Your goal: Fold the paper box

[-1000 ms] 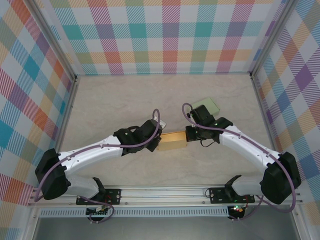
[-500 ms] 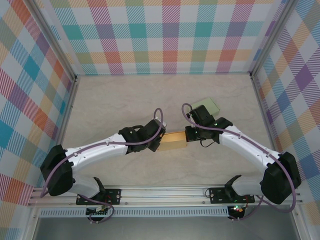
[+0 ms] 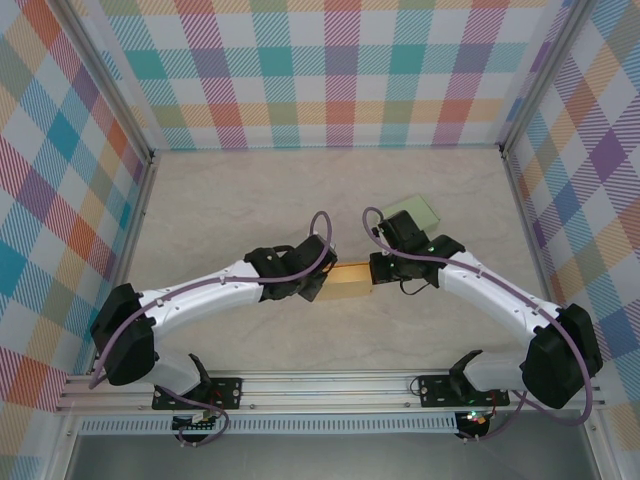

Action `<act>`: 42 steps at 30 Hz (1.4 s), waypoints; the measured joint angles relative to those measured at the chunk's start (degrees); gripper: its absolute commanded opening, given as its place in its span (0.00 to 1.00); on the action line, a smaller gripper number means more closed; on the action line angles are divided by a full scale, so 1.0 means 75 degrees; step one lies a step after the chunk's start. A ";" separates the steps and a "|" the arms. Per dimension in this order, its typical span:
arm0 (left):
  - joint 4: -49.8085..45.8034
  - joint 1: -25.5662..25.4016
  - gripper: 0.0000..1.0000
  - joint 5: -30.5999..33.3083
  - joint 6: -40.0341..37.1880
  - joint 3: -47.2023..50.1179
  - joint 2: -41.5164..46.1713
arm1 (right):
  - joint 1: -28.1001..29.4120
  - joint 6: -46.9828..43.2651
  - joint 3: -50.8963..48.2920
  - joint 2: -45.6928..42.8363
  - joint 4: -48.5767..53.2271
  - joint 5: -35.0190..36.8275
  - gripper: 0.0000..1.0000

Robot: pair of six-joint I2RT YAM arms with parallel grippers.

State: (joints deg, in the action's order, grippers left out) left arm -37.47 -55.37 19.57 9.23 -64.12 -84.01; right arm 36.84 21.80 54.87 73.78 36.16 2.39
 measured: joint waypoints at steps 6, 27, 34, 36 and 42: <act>-0.0198 0.0061 0.02 -0.0201 0.0085 -0.0233 -0.0111 | 0.0017 -0.0006 0.0020 0.0006 0.0061 0.0044 0.09; -0.0481 0.0656 0.00 -0.1705 0.0286 -0.0519 -0.0259 | 0.0198 -0.0262 0.0224 0.0530 0.0216 0.0280 0.20; -0.0664 0.0662 0.00 -0.1845 0.0289 -0.0656 -0.0303 | 0.0201 -0.0318 0.0303 0.0679 0.0163 0.0466 0.17; -0.0679 0.0673 0.00 -0.1923 0.0318 -0.0676 -0.0309 | 0.0201 -0.0338 0.0323 0.0702 0.0163 0.0507 0.17; -0.0653 0.0720 0.00 -0.2098 0.0548 -0.0685 -0.0309 | 0.0204 -0.0347 0.0329 0.0702 0.0163 0.0580 0.15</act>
State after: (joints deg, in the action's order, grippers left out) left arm -42.37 -49.98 3.84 13.34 -69.25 -86.32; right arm 38.37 19.20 57.34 79.05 37.39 6.74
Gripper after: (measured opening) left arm 0.050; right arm 0.150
